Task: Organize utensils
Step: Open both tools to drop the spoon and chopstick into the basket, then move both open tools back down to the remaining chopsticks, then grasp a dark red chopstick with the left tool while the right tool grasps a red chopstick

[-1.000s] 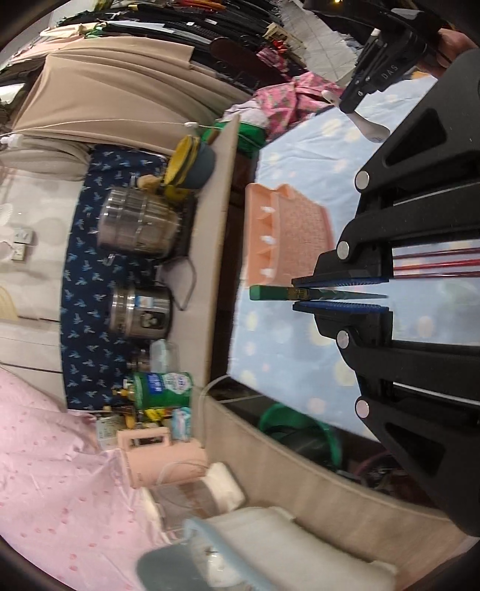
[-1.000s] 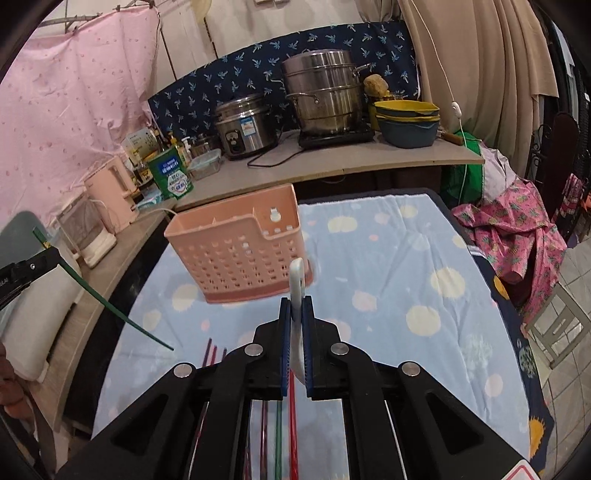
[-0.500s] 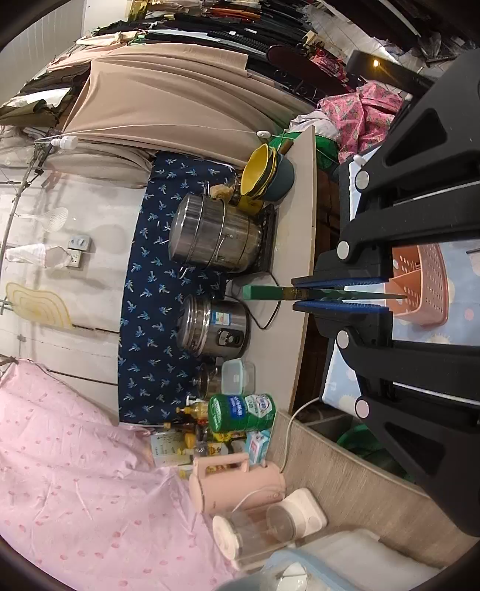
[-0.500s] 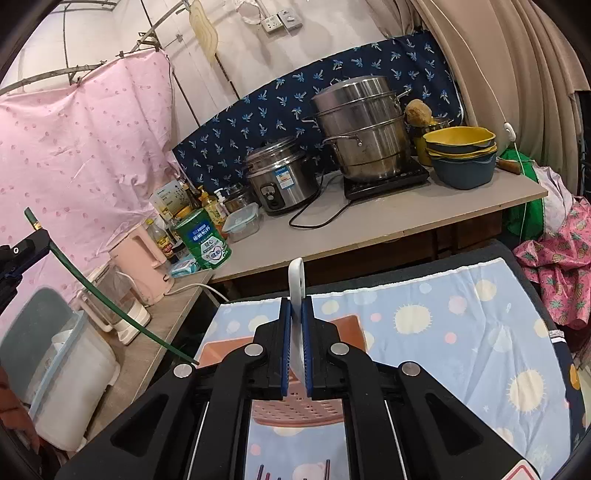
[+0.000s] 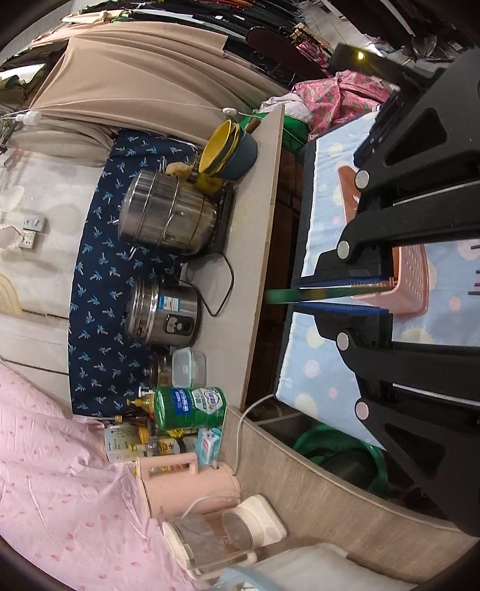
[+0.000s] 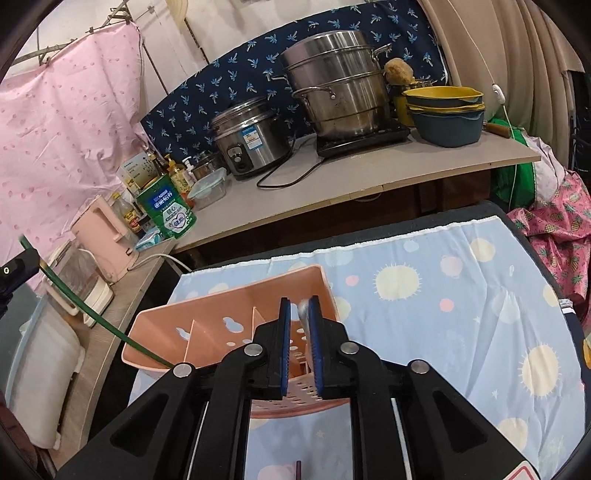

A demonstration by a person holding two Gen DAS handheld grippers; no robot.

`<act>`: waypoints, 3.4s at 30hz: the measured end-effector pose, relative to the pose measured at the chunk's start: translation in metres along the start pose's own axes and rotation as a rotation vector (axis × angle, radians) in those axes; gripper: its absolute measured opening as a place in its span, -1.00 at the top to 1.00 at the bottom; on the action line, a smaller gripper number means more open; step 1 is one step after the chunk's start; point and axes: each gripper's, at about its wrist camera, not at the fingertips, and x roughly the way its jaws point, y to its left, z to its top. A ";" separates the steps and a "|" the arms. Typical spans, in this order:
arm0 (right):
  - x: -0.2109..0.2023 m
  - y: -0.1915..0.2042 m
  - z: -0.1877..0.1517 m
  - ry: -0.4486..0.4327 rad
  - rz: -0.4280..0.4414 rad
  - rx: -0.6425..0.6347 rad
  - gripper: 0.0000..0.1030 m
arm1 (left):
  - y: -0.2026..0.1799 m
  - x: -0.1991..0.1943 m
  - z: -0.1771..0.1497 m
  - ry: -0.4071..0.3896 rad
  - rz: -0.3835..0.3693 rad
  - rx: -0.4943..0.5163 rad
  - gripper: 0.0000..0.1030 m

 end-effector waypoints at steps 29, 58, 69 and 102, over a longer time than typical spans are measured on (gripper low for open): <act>-0.169 -0.010 -0.233 0.208 -0.128 -0.100 0.42 | 0.009 -0.091 -0.229 0.304 0.067 0.107 0.07; -0.160 -0.009 -0.284 0.292 -0.162 -0.141 0.62 | 0.011 -0.095 -0.304 0.415 0.048 0.101 0.07; -0.155 -0.011 -0.291 0.310 -0.169 -0.143 0.82 | 0.010 -0.092 -0.313 0.437 0.040 0.104 0.07; -0.153 -0.007 -0.293 0.306 -0.180 -0.165 0.86 | 0.011 -0.082 -0.326 0.480 0.026 0.125 0.84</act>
